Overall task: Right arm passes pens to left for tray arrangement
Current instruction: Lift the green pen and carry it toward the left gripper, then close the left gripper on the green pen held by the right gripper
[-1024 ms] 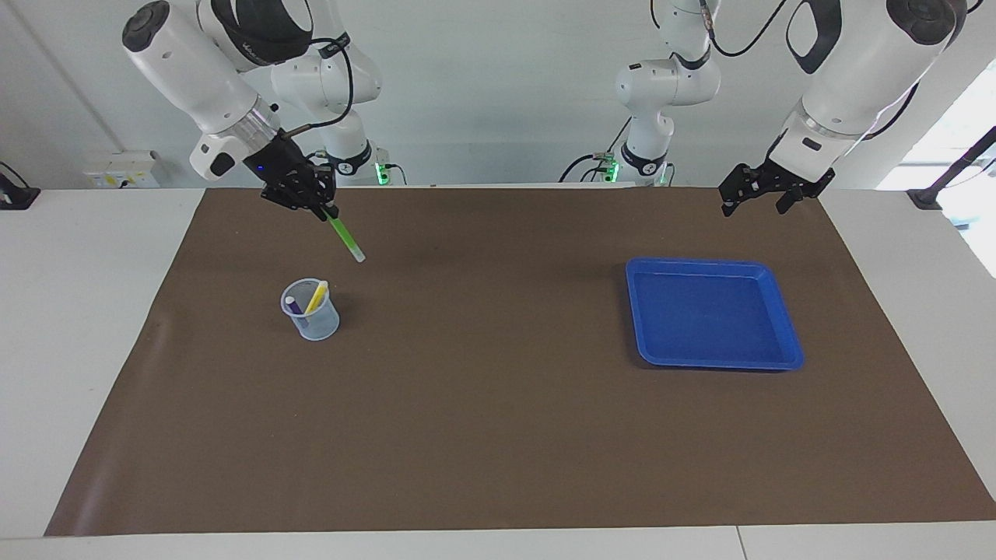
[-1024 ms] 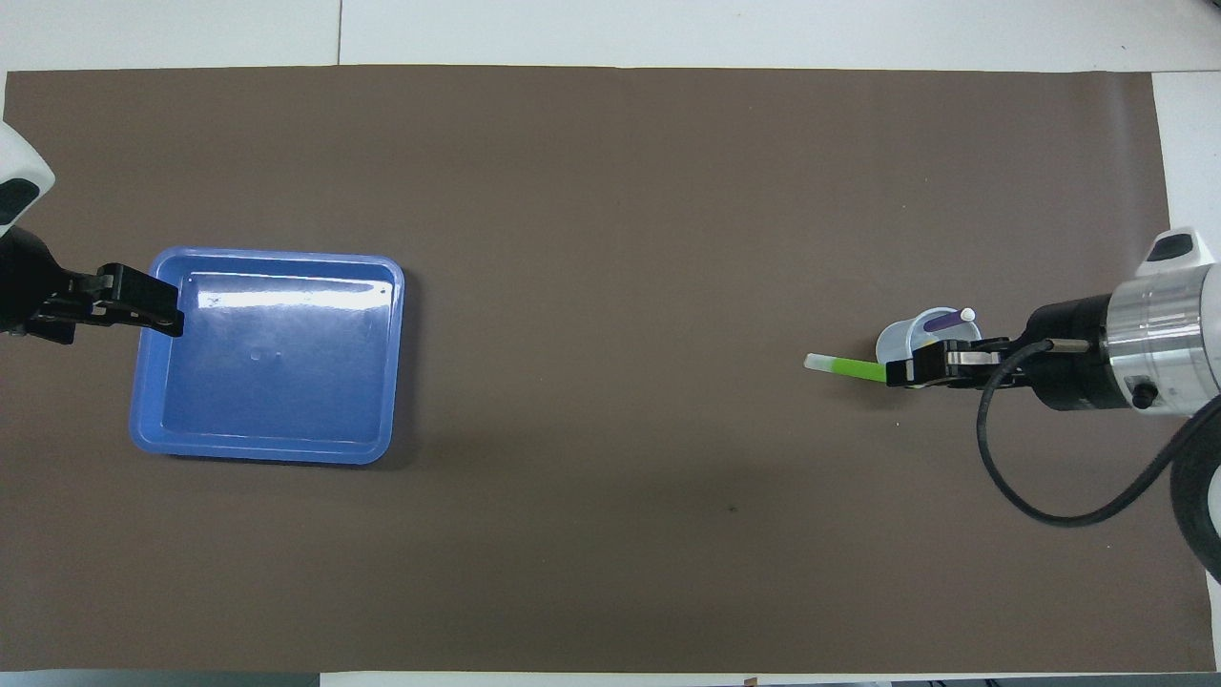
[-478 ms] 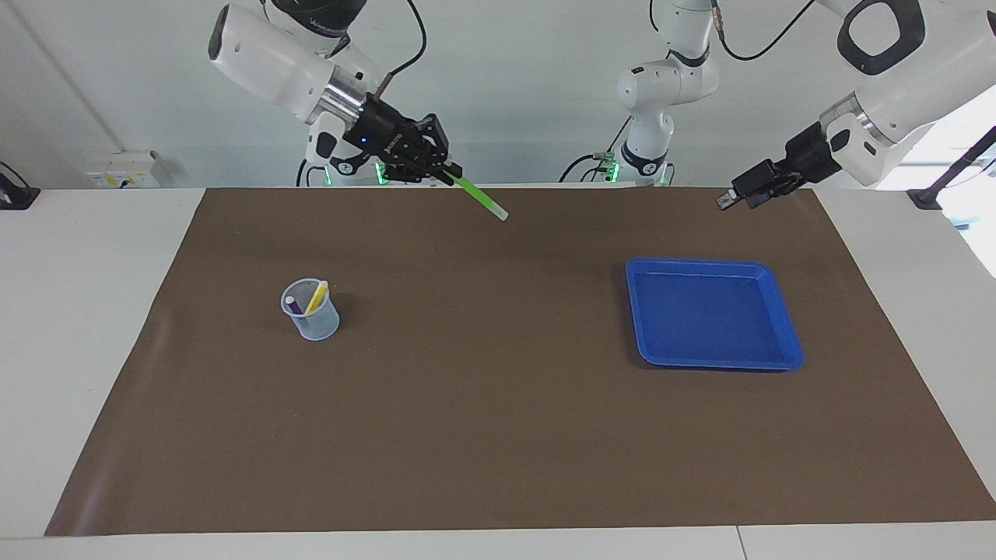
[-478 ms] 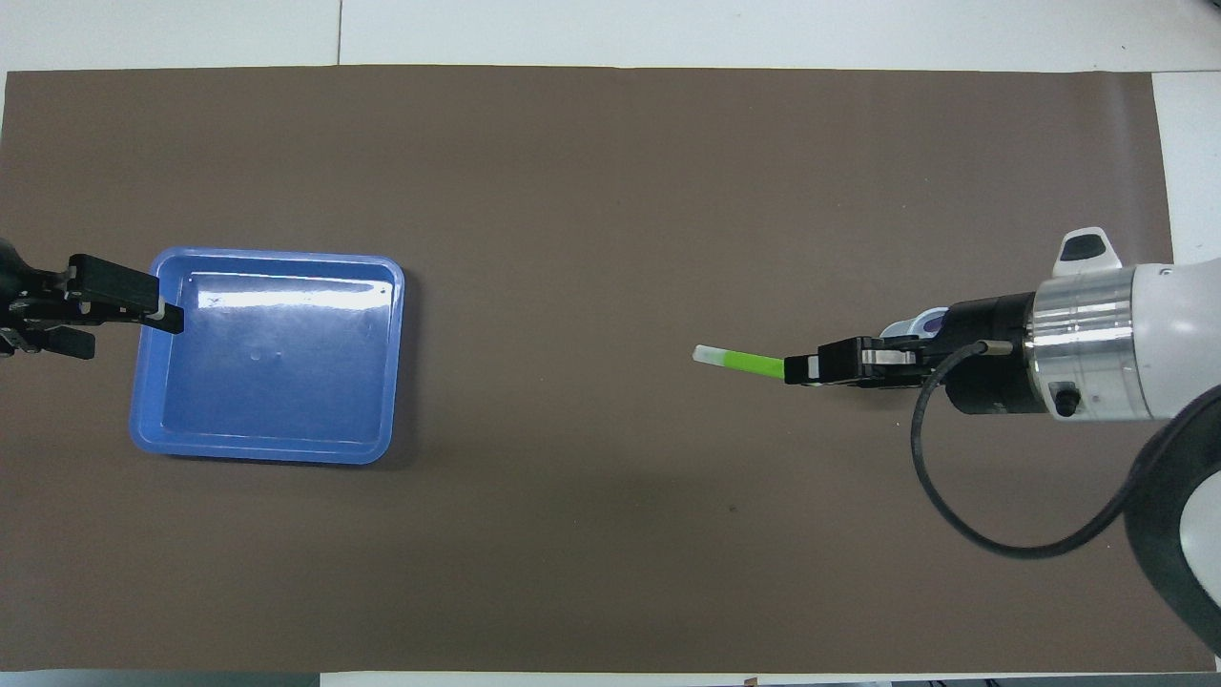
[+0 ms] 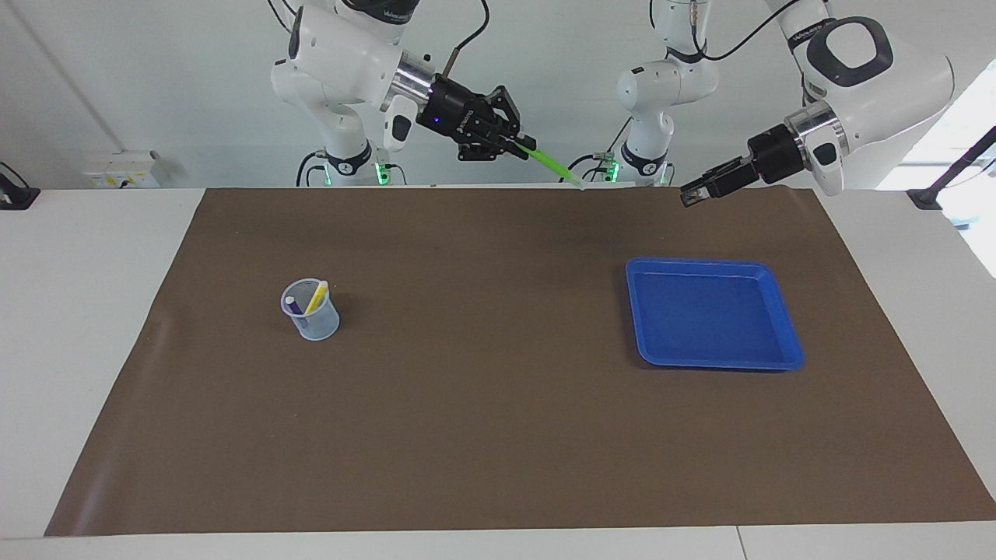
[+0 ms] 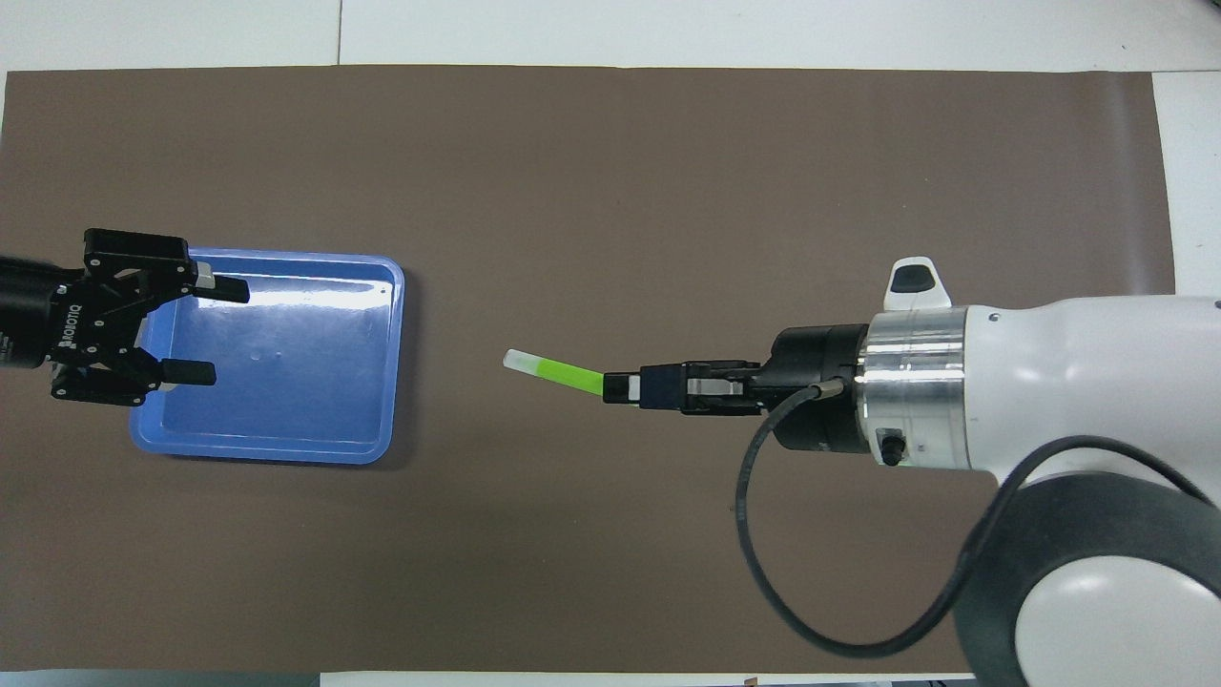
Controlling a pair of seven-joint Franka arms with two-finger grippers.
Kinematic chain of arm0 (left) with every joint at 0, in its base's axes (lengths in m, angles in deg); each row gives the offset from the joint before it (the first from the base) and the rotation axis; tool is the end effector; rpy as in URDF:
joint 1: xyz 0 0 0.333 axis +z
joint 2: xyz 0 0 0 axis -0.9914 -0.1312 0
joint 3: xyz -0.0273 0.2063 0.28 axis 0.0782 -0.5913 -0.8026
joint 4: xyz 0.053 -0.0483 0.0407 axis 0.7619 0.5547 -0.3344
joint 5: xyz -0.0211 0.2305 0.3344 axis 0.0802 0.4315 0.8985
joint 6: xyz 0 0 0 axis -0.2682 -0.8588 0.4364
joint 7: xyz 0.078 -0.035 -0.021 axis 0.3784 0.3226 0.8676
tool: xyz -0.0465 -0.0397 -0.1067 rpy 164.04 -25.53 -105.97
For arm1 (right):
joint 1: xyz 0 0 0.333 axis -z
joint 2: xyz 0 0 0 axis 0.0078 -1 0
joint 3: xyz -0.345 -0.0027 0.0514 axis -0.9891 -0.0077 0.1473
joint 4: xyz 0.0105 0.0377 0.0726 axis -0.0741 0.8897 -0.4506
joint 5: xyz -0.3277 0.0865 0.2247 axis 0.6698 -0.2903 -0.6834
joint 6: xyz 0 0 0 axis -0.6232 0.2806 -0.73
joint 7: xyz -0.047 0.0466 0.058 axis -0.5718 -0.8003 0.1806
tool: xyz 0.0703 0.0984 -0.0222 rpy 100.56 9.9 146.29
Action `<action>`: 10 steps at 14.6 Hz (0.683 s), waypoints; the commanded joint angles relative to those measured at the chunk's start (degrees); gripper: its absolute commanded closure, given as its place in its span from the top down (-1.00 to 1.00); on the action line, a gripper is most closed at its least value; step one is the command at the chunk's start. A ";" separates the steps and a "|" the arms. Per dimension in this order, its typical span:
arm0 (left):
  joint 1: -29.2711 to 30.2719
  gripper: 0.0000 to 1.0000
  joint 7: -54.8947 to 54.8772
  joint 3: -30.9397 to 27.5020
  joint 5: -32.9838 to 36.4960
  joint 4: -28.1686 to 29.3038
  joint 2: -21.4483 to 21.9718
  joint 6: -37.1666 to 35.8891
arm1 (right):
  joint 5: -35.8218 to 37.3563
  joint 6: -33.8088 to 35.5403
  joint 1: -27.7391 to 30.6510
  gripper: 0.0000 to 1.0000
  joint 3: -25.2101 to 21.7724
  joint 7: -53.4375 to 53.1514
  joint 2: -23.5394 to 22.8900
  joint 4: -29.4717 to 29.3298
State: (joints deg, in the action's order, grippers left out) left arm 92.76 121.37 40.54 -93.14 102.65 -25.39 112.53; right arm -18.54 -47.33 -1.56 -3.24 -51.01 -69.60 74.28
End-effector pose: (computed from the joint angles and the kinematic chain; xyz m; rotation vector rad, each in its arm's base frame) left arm 0.5023 -0.0702 0.5779 1.9901 0.8816 -0.4975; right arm 0.4640 0.3085 0.6178 -2.0660 0.0435 -0.0668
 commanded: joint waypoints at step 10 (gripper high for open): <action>-1.33 1.00 14.02 0.50 -13.26 11.70 8.64 6.98 | -5.00 -8.11 0.34 -1.00 8.21 -2.27 -9.64 -7.33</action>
State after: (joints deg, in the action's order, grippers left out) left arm 92.52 134.02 40.83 -105.20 112.44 -18.66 118.85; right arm -22.60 -53.33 -1.55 3.29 -51.60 -77.32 69.00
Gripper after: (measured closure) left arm 0.000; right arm 0.824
